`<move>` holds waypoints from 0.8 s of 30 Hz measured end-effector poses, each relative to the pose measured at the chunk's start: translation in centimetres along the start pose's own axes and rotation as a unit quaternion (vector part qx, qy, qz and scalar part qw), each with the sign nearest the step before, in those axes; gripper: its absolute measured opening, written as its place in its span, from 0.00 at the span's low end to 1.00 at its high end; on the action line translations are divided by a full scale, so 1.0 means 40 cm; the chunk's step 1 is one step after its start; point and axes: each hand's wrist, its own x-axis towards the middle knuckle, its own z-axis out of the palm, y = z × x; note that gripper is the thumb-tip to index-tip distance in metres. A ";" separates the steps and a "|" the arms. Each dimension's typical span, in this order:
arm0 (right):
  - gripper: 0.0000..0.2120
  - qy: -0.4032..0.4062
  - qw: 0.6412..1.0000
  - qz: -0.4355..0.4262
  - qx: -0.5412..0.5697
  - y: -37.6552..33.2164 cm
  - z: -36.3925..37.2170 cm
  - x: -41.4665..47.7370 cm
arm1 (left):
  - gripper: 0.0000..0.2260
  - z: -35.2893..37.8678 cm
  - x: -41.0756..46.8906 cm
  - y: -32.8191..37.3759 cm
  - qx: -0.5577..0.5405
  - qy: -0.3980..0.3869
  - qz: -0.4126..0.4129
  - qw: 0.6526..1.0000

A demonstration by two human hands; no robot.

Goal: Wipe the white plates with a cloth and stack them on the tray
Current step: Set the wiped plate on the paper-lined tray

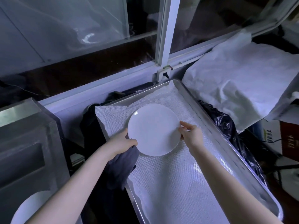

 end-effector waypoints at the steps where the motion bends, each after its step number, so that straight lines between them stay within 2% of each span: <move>1: 0.19 -0.001 1.000 -0.010 -0.025 0.003 0.001 0.004 | 0.29 0.000 0.000 0.001 -0.002 -0.003 -0.001 1.000; 7: 0.16 0.031 0.997 -0.008 -0.069 0.014 0.015 0.008 | 0.29 0.001 -0.009 0.005 -0.022 0.000 0.006 1.000; 14: 0.17 0.066 0.993 -0.022 -0.093 0.001 0.018 -0.037 | 0.37 -0.006 -0.068 -0.001 -0.057 0.015 0.032 0.998; 20: 0.08 0.023 0.993 -0.090 -0.077 -0.036 0.021 -0.150 | 0.27 -0.043 -0.210 -0.092 -0.159 0.073 0.058 0.983; 24: 0.07 -0.043 0.990 -0.115 -0.074 -0.077 0.075 -0.257 | 0.16 -0.086 -0.334 -0.197 -0.249 0.130 0.037 0.959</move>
